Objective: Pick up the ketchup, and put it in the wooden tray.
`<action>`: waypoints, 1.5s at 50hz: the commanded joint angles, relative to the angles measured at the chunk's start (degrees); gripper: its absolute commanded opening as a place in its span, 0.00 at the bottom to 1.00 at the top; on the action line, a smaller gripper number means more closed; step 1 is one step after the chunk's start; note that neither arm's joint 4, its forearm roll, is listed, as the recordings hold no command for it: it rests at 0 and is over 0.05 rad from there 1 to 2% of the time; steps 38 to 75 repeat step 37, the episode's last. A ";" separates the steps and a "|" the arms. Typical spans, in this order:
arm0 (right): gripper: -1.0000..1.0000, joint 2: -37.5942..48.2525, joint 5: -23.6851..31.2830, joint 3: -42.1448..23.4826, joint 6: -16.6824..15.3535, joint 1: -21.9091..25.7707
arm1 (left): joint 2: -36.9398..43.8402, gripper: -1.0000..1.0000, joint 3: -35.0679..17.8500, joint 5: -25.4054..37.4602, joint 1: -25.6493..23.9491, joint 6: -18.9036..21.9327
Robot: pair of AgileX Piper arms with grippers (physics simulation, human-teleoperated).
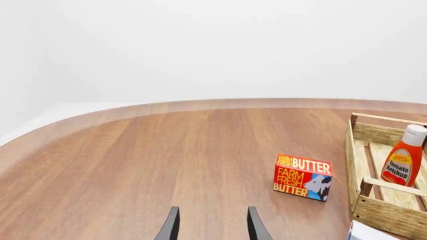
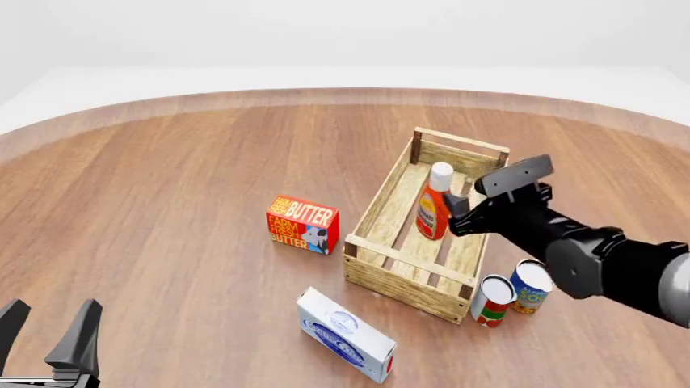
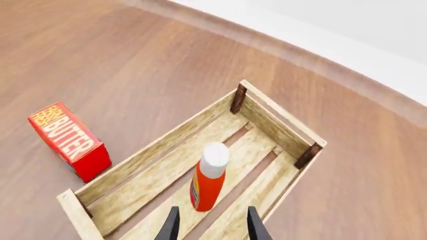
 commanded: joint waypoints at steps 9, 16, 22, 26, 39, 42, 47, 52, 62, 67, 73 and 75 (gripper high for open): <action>1.00 -14.65 -5.29 15.72 0.98 -1.13 | 0.00 1.00 0.00 0.00 0.00 0.00; 1.00 -21.67 -5.15 20.93 1.03 -1.92 | 0.00 1.00 0.00 0.00 0.00 0.00; 1.00 -27.00 -4.35 24.69 1.29 -3.04 | 0.00 1.00 0.00 0.00 0.00 0.00; 1.00 -30.97 -3.54 27.66 2.93 -4.01 | 0.00 1.00 0.00 0.00 0.00 0.00; 1.00 -42.58 2.18 34.11 4.54 -6.38 | 0.00 1.00 0.00 0.00 0.00 0.00; 1.00 -42.58 2.18 34.11 4.54 -6.38 | 0.00 1.00 0.00 0.00 0.00 0.00; 1.00 -42.58 2.18 34.11 4.54 -6.38 | 0.00 1.00 0.00 0.00 0.00 0.00; 1.00 -42.58 2.18 34.11 4.54 -6.38 | 0.00 1.00 0.00 0.00 0.00 0.00; 1.00 -42.58 2.18 34.11 4.54 -6.38 | 0.00 1.00 0.00 0.00 0.00 0.00; 1.00 -42.58 2.18 34.11 4.54 -6.38 | 0.00 1.00 0.00 0.00 0.00 0.00; 1.00 -42.58 2.18 34.11 4.54 -6.38 | 0.00 1.00 0.00 0.00 0.00 0.00; 1.00 -42.58 2.18 34.11 4.54 -6.38 | 0.00 1.00 0.00 0.00 0.00 0.00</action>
